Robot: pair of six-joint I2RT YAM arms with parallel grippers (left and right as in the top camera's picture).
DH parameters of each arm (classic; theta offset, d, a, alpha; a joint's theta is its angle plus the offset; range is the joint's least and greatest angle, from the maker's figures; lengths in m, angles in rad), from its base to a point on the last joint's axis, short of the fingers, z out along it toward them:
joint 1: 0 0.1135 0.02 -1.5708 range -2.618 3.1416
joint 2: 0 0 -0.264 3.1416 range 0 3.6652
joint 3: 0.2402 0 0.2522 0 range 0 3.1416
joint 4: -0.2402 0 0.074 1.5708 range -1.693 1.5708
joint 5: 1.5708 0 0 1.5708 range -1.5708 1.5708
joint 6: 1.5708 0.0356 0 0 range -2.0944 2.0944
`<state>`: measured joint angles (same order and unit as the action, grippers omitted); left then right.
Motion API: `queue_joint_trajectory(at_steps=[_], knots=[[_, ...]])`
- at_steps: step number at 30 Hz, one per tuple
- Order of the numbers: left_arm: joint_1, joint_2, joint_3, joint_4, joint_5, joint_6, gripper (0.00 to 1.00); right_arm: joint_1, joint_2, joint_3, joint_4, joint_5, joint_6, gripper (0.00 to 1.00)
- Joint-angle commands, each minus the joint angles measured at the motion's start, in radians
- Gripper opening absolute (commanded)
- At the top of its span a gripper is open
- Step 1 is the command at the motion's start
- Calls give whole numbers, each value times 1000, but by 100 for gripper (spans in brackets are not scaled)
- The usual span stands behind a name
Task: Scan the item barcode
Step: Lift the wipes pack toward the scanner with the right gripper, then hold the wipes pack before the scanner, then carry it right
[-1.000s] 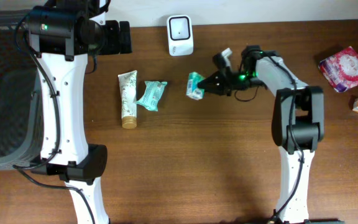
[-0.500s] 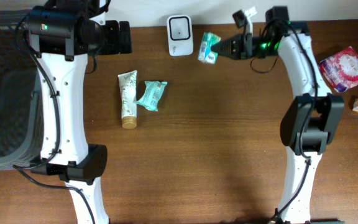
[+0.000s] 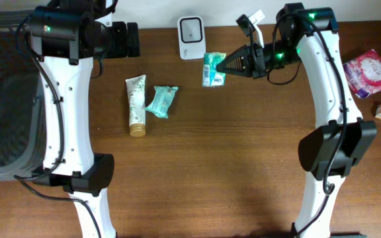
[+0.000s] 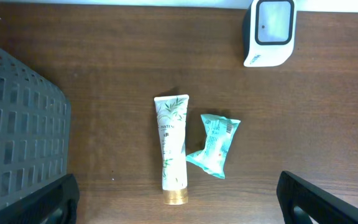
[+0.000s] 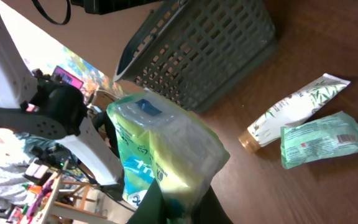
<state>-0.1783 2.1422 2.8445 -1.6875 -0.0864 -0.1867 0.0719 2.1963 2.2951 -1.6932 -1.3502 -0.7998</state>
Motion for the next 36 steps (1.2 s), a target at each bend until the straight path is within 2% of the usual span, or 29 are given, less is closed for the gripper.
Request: queue_joint_trajectory(at_steps=[1, 10, 14, 15, 16, 17, 19, 20, 22, 24, 26, 29, 33, 36], knots=[[5, -4, 0, 0, 0, 5, 99, 0, -19, 7, -6, 5, -34, 4], [5, -4, 0, 0, 0, 5, 99, 0, -19, 7, -5, 53, -34, 4], [5, -4, 0, -1, 0, 5, 99, 0, -15, 7, 15, 159, -29, 4], [5, -4, 0, 0, 0, 5, 99, 1, -15, 7, 47, 199, 26, 4], [5, -4, 0, -1, 0, 5, 99, 3, -15, 7, 110, 275, 144, 4], [5, -4, 0, -1, 0, 5, 99, 13, -15, 7, 198, 417, 315, 4], [5, -4, 0, -1, -1, 5, 99, 50, -15, 7, 327, 718, 546, 4], [5, -4, 0, -1, 0, 5, 99, 79, -15, 7, 387, 896, 637, 4], [5, -4, 0, -1, 0, 5, 99, 128, -15, 7, 485, 1120, 714, 4], [5, -4, 0, -1, 0, 5, 99, 190, -8, 7, 627, 1278, 713, 4], [5, -4, 0, -1, 0, 5, 99, 234, 12, 7, 745, 1320, 712, 4], [5, -4, 0, 0, 0, 5, 99, 283, 78, 5, 916, 1485, 692, 4], [5, -4, 0, 0, 0, 5, 99, 295, 184, 5, 1087, 1497, 469, 4], [5, -4, 0, -1, 0, 5, 99, 294, 231, 5, 1216, 1506, 386, 4]])
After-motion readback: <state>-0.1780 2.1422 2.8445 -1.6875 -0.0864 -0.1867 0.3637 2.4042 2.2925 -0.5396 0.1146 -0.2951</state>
